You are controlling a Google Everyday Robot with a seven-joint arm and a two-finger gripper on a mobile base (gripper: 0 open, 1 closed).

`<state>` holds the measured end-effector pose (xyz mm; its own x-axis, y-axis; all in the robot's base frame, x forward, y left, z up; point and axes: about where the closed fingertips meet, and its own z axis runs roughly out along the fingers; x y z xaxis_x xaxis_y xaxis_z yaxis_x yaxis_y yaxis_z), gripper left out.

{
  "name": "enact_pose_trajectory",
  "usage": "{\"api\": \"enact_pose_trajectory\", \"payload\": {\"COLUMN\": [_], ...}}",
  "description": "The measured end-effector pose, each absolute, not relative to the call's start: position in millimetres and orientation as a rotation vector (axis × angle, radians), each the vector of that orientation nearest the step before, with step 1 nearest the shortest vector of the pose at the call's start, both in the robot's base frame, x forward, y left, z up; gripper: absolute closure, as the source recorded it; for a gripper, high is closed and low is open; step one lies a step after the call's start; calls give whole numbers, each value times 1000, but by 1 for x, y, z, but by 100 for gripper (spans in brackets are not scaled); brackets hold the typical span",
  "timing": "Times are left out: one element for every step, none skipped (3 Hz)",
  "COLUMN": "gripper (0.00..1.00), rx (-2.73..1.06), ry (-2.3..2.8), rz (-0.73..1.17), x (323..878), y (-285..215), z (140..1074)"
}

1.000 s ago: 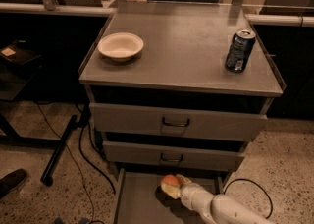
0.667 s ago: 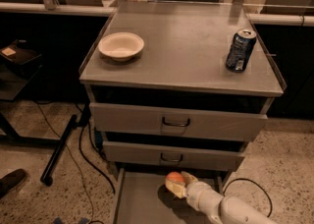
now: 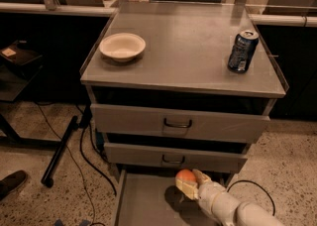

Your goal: Pick orange from bottom drawer and place on counter

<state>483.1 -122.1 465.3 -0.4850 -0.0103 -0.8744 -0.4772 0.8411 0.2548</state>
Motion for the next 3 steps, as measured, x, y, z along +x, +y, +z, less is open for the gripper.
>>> {"api": "enact_pose_trajectory", "payload": {"gripper": [100,100,100], "rx": [-358,-377,-418], "ry": [2014,1977,1904], "rz": [585,567,534], "x": [483,477,469], "y": [-122,-132,-142], "z": [465,499,554]}}
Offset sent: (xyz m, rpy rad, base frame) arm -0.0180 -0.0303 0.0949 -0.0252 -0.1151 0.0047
